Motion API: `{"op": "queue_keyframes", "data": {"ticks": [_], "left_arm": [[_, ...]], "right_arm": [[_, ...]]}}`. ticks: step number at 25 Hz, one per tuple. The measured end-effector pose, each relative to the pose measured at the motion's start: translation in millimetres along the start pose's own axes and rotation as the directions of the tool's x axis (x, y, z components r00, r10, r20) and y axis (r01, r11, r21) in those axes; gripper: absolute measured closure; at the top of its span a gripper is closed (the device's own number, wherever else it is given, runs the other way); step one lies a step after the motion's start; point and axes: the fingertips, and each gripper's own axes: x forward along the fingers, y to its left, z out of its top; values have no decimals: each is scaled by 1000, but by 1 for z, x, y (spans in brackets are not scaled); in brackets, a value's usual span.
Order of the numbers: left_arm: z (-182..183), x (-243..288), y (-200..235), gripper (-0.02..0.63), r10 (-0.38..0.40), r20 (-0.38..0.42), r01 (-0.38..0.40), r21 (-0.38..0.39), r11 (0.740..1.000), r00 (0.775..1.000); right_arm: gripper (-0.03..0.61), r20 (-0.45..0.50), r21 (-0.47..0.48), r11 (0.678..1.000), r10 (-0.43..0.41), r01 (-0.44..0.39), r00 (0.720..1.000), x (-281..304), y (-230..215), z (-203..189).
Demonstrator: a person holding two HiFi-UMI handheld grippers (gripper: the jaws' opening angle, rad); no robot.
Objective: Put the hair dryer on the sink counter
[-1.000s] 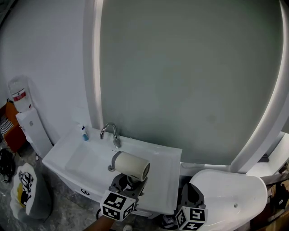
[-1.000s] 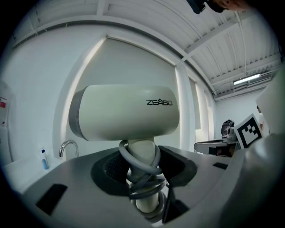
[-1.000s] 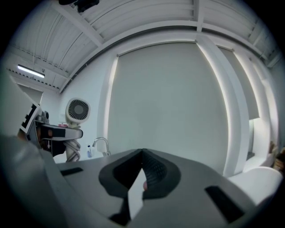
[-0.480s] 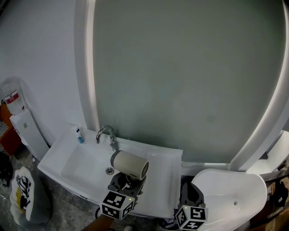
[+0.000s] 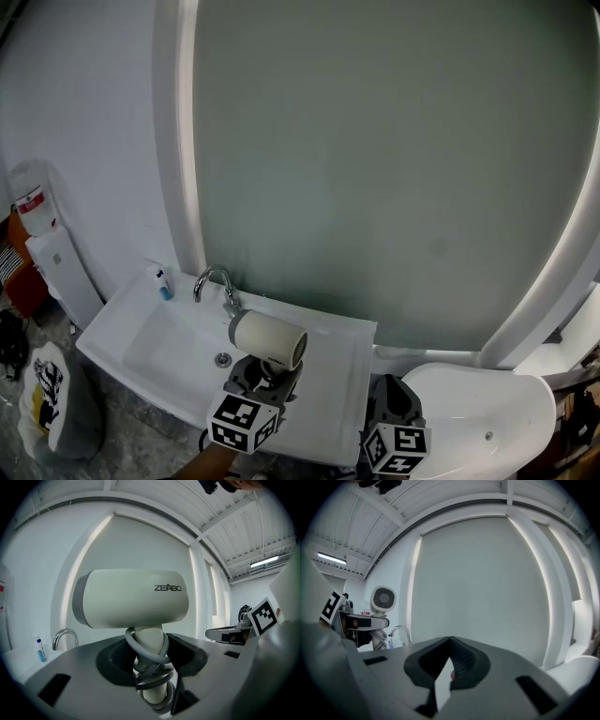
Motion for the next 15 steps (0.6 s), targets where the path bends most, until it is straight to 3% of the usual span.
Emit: {"op": "queue_keyframes", "data": {"ticks": [15], "left_arm": [[2,31,-19,420,7,-5,-7,15,1000,1000]], "right_arm": [[557,18,-13,1000,16,-15,1000,13,-31,5]]}}
